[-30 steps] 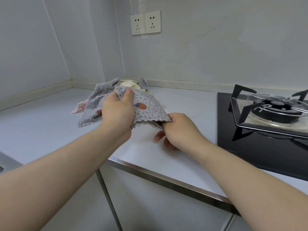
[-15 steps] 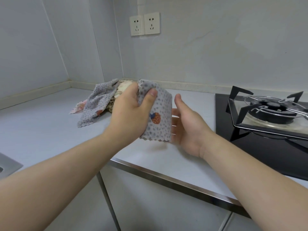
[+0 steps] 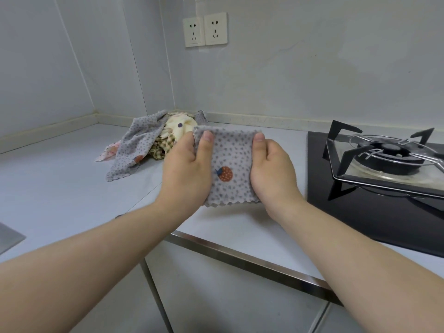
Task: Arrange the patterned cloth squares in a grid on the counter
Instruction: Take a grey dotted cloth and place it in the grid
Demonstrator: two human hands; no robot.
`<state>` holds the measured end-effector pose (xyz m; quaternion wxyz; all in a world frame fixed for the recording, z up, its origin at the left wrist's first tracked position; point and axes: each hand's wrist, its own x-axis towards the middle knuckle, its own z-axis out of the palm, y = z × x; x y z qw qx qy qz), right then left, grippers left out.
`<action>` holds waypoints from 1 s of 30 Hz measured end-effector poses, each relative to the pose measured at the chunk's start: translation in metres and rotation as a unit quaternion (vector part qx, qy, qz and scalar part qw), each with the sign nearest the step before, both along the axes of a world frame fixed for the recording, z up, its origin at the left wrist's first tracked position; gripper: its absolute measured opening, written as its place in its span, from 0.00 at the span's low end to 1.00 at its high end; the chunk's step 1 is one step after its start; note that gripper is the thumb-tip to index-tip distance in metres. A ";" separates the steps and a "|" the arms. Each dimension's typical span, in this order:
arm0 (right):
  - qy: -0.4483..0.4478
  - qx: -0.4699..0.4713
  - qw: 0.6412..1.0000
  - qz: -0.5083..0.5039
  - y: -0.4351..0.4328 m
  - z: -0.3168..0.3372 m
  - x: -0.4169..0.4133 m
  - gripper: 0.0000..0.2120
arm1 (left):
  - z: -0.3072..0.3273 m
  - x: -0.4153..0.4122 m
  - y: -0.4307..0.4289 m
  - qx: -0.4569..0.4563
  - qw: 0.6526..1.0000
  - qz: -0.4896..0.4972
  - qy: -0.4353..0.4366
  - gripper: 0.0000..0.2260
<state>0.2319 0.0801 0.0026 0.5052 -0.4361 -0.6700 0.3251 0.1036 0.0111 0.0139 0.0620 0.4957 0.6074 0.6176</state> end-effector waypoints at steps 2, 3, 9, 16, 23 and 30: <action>-0.013 0.019 1.000 -0.011 0.001 -0.001 0.001 0.21 | -0.004 -0.001 0.002 -0.003 1.000 0.006 -0.011 0.20; -0.016 0.024 1.000 -0.013 0.002 -0.002 0.001 0.21 | -0.005 -0.002 0.002 -0.009 1.000 0.006 -0.018 0.21; -0.039 -0.017 0.999 0.003 0.011 -0.013 0.000 0.20 | -0.022 -0.005 0.009 -0.074 0.996 0.011 -0.052 0.16; -0.057 -0.103 0.993 0.024 0.013 -0.013 0.002 0.17 | -0.028 -0.005 0.015 -0.142 0.986 0.042 -0.075 0.17; -0.079 -0.205 0.976 -0.011 -0.002 0.030 0.037 0.17 | 0.025 0.040 0.007 -0.269 0.960 0.045 -0.066 0.17; -0.065 -0.207 0.959 -0.185 -0.037 0.137 0.172 0.13 | 0.134 0.157 0.028 -0.309 0.941 -0.126 -0.052 0.17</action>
